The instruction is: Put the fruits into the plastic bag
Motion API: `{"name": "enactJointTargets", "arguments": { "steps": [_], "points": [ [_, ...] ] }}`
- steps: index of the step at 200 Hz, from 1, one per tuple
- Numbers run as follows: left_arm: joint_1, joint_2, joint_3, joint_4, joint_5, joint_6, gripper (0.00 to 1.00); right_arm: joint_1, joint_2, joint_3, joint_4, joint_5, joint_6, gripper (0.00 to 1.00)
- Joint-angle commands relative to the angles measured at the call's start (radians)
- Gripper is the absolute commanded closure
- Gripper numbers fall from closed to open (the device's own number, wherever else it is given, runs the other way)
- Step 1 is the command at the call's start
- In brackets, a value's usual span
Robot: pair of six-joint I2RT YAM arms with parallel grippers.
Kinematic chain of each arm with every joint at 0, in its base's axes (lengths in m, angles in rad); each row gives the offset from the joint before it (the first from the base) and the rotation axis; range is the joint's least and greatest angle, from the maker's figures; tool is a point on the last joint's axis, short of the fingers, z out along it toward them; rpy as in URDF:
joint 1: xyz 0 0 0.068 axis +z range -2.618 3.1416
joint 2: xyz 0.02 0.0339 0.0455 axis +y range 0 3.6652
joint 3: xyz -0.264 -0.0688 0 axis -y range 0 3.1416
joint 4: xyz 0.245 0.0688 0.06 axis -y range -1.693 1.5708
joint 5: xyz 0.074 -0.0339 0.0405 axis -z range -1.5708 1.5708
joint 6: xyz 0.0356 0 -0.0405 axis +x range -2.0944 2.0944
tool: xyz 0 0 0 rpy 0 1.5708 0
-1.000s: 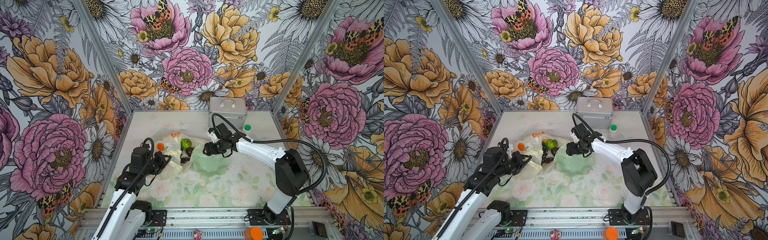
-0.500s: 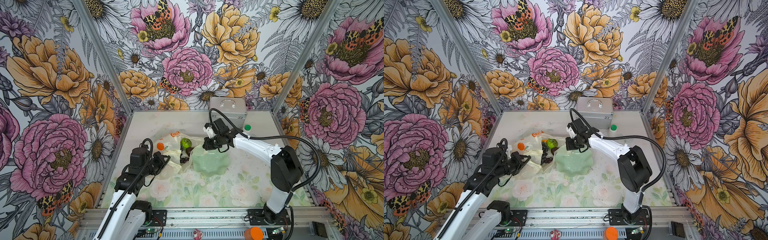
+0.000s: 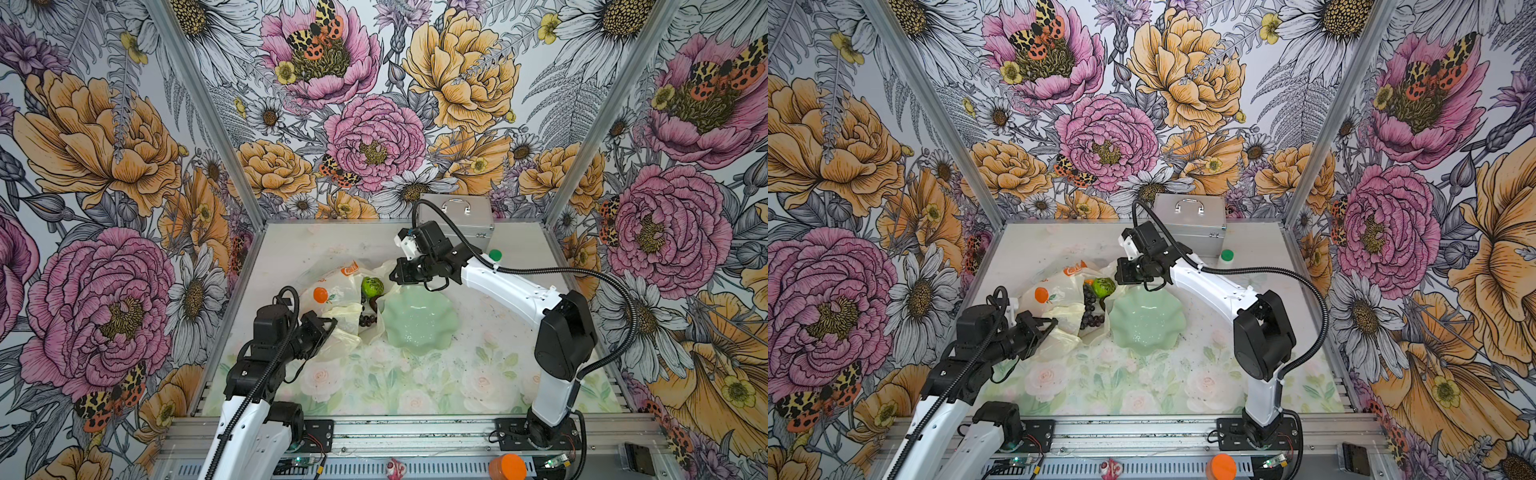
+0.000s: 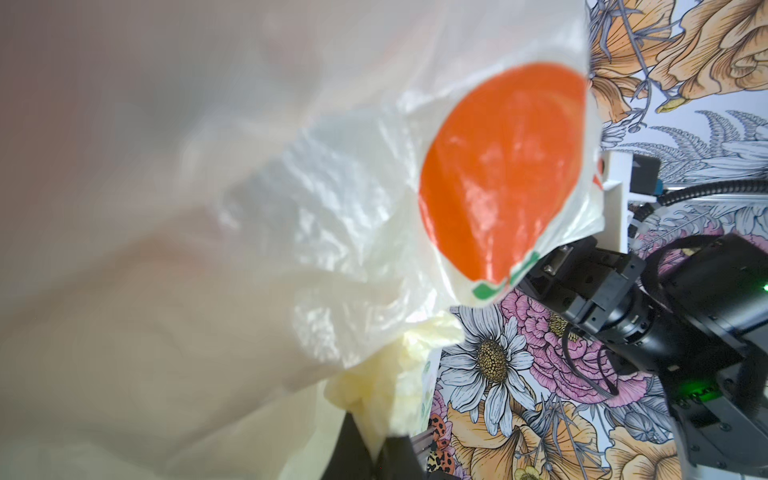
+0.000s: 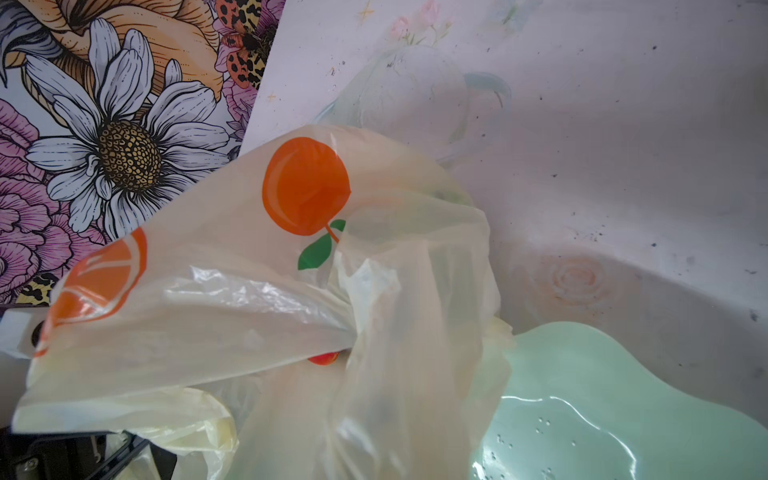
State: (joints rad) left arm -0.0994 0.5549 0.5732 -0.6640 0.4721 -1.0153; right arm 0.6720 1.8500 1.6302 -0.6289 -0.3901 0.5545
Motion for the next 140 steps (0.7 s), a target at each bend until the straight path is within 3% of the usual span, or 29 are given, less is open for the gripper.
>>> {"name": "enactJointTargets", "arguments": {
  "steps": [1,83,140],
  "points": [
    [0.012,-0.014,0.013,-0.026,0.039,-0.002,1.0,0.024,0.009,0.074,-0.008,0.0,0.023,1.0],
    [0.03,0.077,0.163,-0.089,0.035,0.041,1.0,0.044,0.064,0.291,-0.073,-0.021,0.019,1.0],
    [0.106,0.233,0.38,-0.177,0.022,0.093,1.0,0.025,0.211,0.714,-0.232,-0.098,-0.006,1.0]
  ]
}}
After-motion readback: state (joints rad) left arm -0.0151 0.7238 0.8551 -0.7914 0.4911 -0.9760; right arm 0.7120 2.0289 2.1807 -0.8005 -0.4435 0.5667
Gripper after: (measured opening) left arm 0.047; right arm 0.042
